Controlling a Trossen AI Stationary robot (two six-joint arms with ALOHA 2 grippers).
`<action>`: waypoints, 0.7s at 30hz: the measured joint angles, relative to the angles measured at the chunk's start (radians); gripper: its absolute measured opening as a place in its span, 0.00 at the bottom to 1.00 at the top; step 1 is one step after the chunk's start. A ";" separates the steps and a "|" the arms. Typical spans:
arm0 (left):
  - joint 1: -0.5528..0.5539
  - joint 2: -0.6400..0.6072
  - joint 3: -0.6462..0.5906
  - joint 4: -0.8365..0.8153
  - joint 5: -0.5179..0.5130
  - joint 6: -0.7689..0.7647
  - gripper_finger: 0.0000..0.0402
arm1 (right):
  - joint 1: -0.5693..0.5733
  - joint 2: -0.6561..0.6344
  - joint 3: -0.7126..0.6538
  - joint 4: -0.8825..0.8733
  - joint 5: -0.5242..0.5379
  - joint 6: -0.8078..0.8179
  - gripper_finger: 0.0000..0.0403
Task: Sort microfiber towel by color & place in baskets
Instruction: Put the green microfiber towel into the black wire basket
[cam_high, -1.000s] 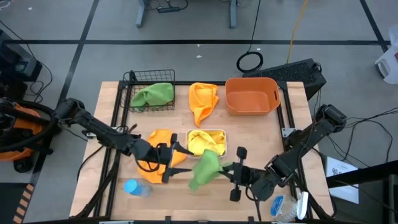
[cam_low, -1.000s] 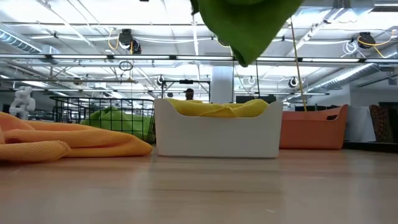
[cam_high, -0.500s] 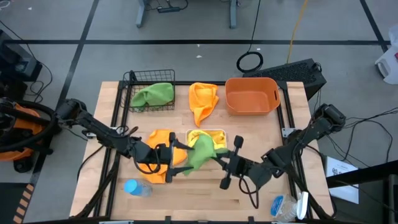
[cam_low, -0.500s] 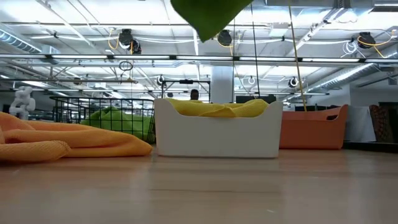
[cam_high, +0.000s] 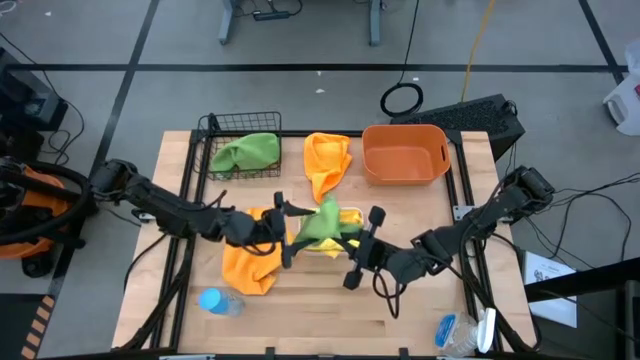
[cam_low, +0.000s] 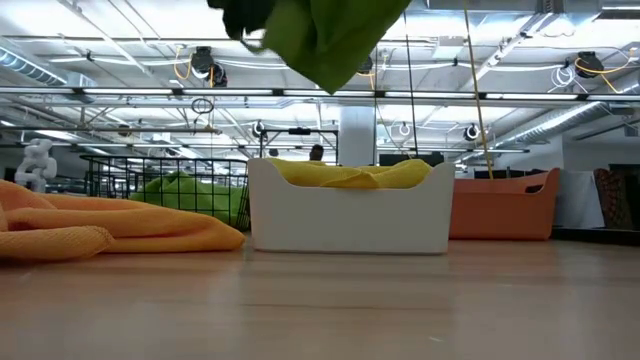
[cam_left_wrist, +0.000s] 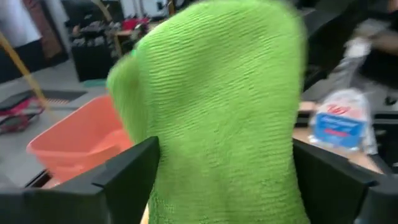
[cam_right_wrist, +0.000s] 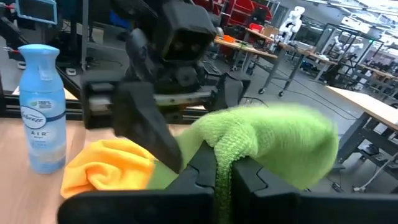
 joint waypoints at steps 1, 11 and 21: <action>0.012 0.000 0.000 -0.012 0.007 -0.002 0.79 | -0.002 0.000 0.000 0.001 0.000 0.000 0.00; 0.031 -0.032 0.000 -0.051 0.140 0.103 0.08 | -0.002 0.000 0.000 -0.009 -0.001 0.002 0.07; 0.125 -0.304 0.000 -0.412 0.128 0.115 0.03 | 0.007 0.000 0.002 -0.074 -0.027 0.131 0.30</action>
